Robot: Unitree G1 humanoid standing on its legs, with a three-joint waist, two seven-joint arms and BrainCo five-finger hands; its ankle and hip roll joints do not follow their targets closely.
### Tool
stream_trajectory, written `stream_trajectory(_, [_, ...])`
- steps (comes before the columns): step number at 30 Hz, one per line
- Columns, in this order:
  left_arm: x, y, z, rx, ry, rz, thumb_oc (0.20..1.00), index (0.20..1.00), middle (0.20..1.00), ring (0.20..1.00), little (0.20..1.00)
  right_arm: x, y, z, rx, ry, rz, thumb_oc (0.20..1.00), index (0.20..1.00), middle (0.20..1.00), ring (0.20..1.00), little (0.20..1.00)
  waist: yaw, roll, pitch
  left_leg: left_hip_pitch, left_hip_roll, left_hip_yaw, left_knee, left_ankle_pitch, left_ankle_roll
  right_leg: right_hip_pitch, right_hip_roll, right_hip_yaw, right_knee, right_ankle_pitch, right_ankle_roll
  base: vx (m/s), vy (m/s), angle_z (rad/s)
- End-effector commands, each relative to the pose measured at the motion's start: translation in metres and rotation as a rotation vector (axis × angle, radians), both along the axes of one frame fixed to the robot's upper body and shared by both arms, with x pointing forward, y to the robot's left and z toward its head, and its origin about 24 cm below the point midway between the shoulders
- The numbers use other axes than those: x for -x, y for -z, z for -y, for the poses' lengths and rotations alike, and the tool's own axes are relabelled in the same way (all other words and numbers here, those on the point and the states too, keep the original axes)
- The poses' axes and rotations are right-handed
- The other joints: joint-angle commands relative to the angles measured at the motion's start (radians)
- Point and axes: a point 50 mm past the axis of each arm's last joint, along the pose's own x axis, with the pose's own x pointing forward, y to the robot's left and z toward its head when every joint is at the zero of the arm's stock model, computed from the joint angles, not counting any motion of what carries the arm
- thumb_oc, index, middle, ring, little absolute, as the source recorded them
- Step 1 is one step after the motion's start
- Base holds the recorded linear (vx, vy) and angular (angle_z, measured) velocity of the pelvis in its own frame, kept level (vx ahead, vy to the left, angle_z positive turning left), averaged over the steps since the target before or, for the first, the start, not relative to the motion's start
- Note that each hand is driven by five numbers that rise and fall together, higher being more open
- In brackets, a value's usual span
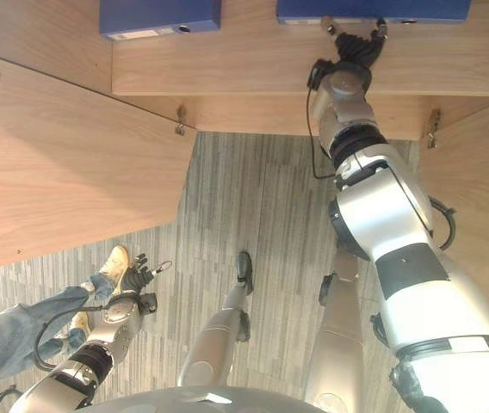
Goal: Put the empty folder in the office cabinet
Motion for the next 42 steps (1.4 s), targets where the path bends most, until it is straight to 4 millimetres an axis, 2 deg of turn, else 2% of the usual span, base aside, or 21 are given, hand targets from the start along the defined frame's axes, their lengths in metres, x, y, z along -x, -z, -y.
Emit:
stream_trajectory(1, [0.002,0.000,-0.014,-0.052,0.000,-0.012,1.000,1.000,1.000,1.000,1.000,0.003,-0.025,-0.017,0.154,-0.056,0.088,1.000,1.000,1.000,1.000,1.000,0.035,0.010,0.026,0.214,0.015,-0.013,-0.009,-0.035,-0.008,-0.073,-0.047,0.040,0.069,-0.014,0.137,-0.01,0.004,-0.06])
stream_trajectory(6, [-0.002,-0.001,-0.011,-0.049,-0.002,-0.010,1.000,1.000,1.000,1.000,1.000,0.002,-0.023,-0.009,0.244,-0.025,0.085,1.000,1.000,1.000,1.000,1.000,0.015,0.006,0.038,0.224,0.009,-0.008,-0.009,-0.036,-0.008,-0.061,-0.042,0.046,0.048,-0.003,0.137,-0.01,0.004,-0.06])
stream_trajectory(9, [-0.002,0.000,-0.007,-0.046,0.012,-0.010,1.000,1.000,1.000,1.000,1.000,0.001,-0.020,0.004,0.314,0.043,0.049,1.000,1.000,1.000,1.000,1.000,0.011,0.011,0.039,0.231,0.003,-0.003,-0.009,-0.036,-0.007,-0.047,-0.043,0.048,0.038,0.002,0.138,-0.02,0.003,-0.14])
stream_trajectory(15, [-0.004,-0.001,-0.005,-0.050,0.027,-0.002,1.000,1.000,1.000,1.000,1.000,0.001,-0.017,0.006,0.436,0.087,0.031,1.000,1.000,1.000,1.000,1.000,0.011,0.013,0.038,0.239,-0.004,-0.004,-0.009,-0.037,-0.005,-0.034,-0.046,0.046,0.027,0.010,0.139,0.00,0.001,-0.01])
stream_trajectory(17, [-0.004,-0.002,-0.005,-0.048,0.026,0.007,1.000,1.000,1.000,1.000,1.000,0.001,-0.014,0.008,0.637,0.118,0.051,1.000,1.000,1.000,1.000,1.000,0.006,0.014,0.039,0.241,-0.007,-0.003,-0.009,-0.037,-0.005,-0.031,-0.049,0.047,0.021,0.014,0.139,0.00,0.000,0.00])
stream_trajectory(19, [-0.004,-0.002,-0.007,-0.046,0.015,0.007,1.000,1.000,1.000,1.000,1.000,0.002,-0.011,0.010,0.690,0.121,0.055,1.000,1.000,1.000,1.000,1.000,0.002,0.012,0.041,0.243,-0.007,-0.002,-0.009,-0.037,-0.005,-0.028,-0.048,0.047,0.021,0.014,0.139,0.00,0.000,0.00])
stream_trajectory(21, [-0.006,-0.004,-0.010,-0.058,-0.001,0.015,1.000,1.000,1.000,1.000,1.000,0.002,-0.006,0.016,0.822,0.156,0.064,1.000,1.000,1.000,1.000,1.000,-0.011,0.005,0.047,0.245,-0.007,-0.001,-0.009,-0.039,-0.004,-0.024,-0.046,0.045,0.018,0.016,0.139,0.00,0.000,0.00])
stream_trajectory(22, [-0.005,-0.003,-0.012,-0.059,-0.008,0.014,1.000,1.000,1.000,1.000,1.000,0.002,-0.003,0.018,0.859,0.161,0.058,0.677,0.677,0.677,0.677,0.677,-0.012,0.004,0.048,0.245,-0.007,-0.001,-0.009,-0.040,-0.004,-0.025,-0.045,0.047,0.016,0.018,0.139,0.00,0.000,0.00])
stream_trajectory(23, [-0.005,-0.003,-0.013,-0.058,-0.014,0.016,1.000,1.000,1.000,1.000,1.000,0.002,-0.001,0.018,0.906,0.158,0.055,0.536,0.536,0.536,0.536,0.536,-0.015,0.002,0.049,0.244,-0.007,-0.001,-0.009,-0.040,-0.004,-0.024,-0.044,0.047,0.014,0.019,0.139,0.00,0.000,0.00])
stream_trajectory(24, [-0.005,-0.003,-0.013,-0.051,-0.021,0.015,1.000,1.000,1.000,1.000,1.000,0.002,0.002,0.021,0.976,0.170,0.055,0.200,0.200,0.200,0.200,0.200,-0.019,-0.003,0.053,0.244,-0.006,-0.001,-0.009,-0.039,-0.004,-0.027,-0.043,0.047,0.014,0.020,0.138,0.00,0.000,0.00])
stream_trajectory(31, [-0.003,-0.002,-0.014,-0.048,-0.029,0.014,1.000,1.000,1.000,1.000,1.000,0.003,0.007,0.031,1.116,0.204,0.033,0.200,0.200,0.200,0.200,0.200,-0.024,-0.010,0.055,0.241,-0.005,-0.001,-0.009,-0.036,-0.006,-0.028,-0.040,0.045,0.008,0.023,0.136,0.00,-0.002,-0.01])
stream_trajectory(37, [0.000,0.000,-0.014,-0.038,-0.029,0.010,1.000,1.000,1.000,1.000,1.000,0.004,0.002,0.046,1.200,0.259,0.017,0.200,0.200,0.200,0.200,0.200,-0.020,-0.007,0.055,0.236,0.000,-0.003,-0.009,-0.024,-0.008,-0.030,-0.037,0.042,0.004,0.023,0.135,0.00,-0.003,-0.01])
stream_trajectory(42, [0.004,0.002,-0.017,-0.046,-0.025,0.002,1.000,1.000,1.000,1.000,1.000,0.006,-0.011,0.064,1.355,0.325,-0.001,0.200,0.200,0.200,0.200,0.200,-0.009,-0.007,0.056,0.223,0.008,-0.010,-0.009,-0.007,-0.012,-0.038,-0.036,0.034,0.008,0.018,0.134,0.00,0.000,0.00])
